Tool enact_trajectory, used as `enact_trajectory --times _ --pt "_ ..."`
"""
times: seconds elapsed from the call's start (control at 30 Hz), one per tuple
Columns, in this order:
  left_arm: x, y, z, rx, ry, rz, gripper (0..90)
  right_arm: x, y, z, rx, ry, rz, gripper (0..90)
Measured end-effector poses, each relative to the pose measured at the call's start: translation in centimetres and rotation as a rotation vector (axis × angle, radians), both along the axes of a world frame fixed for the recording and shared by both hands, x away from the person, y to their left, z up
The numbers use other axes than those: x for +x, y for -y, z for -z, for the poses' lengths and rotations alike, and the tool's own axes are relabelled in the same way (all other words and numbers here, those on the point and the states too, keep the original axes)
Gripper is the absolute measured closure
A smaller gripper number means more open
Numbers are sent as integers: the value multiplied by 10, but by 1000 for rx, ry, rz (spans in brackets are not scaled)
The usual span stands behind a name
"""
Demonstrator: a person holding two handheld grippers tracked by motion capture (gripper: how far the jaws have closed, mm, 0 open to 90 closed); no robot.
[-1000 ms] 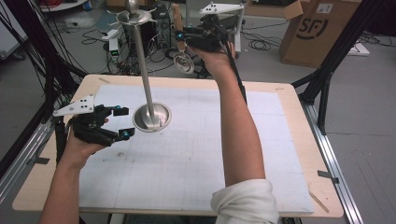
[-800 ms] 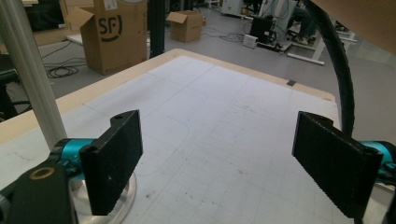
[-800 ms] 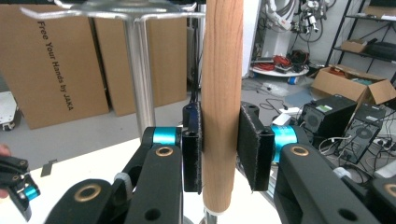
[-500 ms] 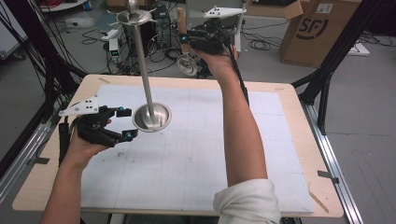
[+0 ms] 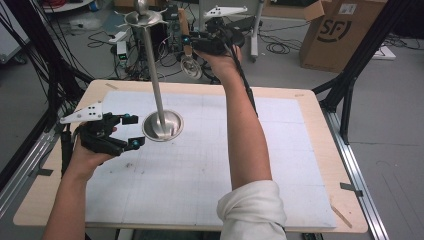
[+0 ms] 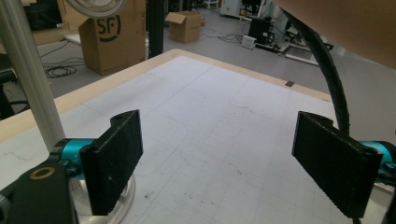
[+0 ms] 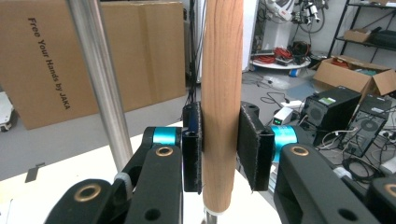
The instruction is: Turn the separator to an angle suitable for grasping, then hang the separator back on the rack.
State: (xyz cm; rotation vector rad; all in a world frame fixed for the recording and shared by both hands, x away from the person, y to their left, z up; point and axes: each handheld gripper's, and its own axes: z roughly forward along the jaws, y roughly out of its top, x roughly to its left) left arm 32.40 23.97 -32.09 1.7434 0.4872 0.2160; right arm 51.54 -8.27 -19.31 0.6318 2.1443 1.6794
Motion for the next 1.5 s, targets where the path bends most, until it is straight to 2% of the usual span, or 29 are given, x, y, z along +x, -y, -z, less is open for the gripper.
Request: enact_trajectory --times 0.23,0.47,0.53,0.57,0.63,0.7,1.0,1.27,1.5 --pt "-1 0 -1 1 1 0 169 6 0 0 24 -1 11 724" --pt "-1 -2 0 -5 -1 -3 169 9 -12 -8 2 4 1 724" --pt "-1 -2 0 -1 2 0 169 9 -16 -11 -5 18 2 724" --pt "-1 -2 0 2 0 3 169 9 -17 -11 5 16 3 725" --pt "-1 -1 0 -2 1 4 169 10 -19 -10 9 14 2 724" --pt "-1 0 0 1 0 7 169 11 -22 -8 -9 11 5 724" --pt "0 -2 1 -2 -7 1 171 10 -30 -10 -1 10 -5 725" --pt "0 -2 1 -3 -8 5 171 14 -29 -10 -11 5 12 724" --pt "1 -3 2 -1 -8 5 171 13 -37 -10 -6 0 -13 724"
